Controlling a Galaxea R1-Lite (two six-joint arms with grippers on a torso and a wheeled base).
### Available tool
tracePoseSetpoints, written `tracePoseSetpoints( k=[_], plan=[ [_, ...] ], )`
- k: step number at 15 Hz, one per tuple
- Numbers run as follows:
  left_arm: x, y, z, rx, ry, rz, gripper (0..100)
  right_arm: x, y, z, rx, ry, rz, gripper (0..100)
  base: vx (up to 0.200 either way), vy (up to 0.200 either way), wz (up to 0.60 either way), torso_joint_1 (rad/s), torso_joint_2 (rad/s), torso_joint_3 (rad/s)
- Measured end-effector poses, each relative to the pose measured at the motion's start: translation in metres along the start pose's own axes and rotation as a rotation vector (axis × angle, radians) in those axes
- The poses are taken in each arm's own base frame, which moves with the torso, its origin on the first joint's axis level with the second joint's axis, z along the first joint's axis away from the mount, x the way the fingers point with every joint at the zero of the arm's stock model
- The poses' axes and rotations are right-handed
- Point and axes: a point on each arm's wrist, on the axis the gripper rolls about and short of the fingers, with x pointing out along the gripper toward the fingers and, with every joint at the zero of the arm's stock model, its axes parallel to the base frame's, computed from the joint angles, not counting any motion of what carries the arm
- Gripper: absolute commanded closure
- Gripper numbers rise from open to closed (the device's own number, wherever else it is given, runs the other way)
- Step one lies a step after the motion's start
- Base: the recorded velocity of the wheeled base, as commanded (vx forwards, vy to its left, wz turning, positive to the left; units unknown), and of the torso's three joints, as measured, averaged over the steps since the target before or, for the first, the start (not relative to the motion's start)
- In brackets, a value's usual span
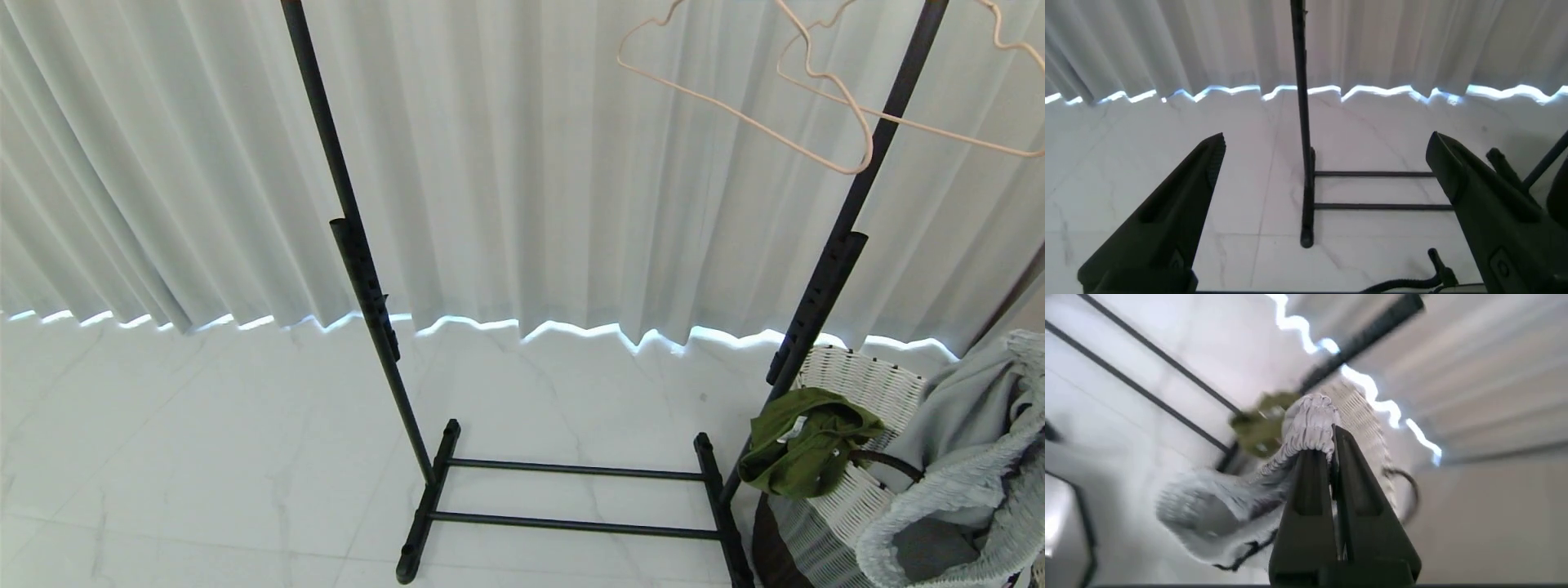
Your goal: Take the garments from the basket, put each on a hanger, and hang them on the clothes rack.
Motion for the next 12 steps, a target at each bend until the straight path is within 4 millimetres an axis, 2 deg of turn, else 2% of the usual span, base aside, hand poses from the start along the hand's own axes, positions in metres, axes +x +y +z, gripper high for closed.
tracePoseSetpoints(
  k=[2, 5, 8, 12],
  plan=[
    [-0.003, 0.0, 0.017, -0.019, -0.052, -0.048, 0, -0.001, 0.002, 0.007, 0.012, -0.035, 0.041, 100, 0.0, 0.0, 0.0, 0.0, 0.0, 0.0],
    [0.001, 0.005, 0.066, -0.057, -0.095, -0.127, 0, -0.004, 0.004, 0.009, 0.003, -0.066, 0.071, 100, 0.0, 0.0, 0.0, 0.0, 0.0, 0.0],
    [0.029, 0.008, 0.118, -0.052, -0.069, -0.252, 0, -0.007, 0.004, 0.015, 0.002, -0.131, 0.085, 100, 0.0, 0.0, 0.0, 0.0, 0.0, 0.0],
    [0.075, -0.004, 0.158, -0.055, 0.015, -0.463, 0, -0.008, 0.006, 0.025, 0.014, -0.222, 0.107, 100, 0.0, 0.0, 0.0, 0.0, 0.0, 0.0]
  ],
)
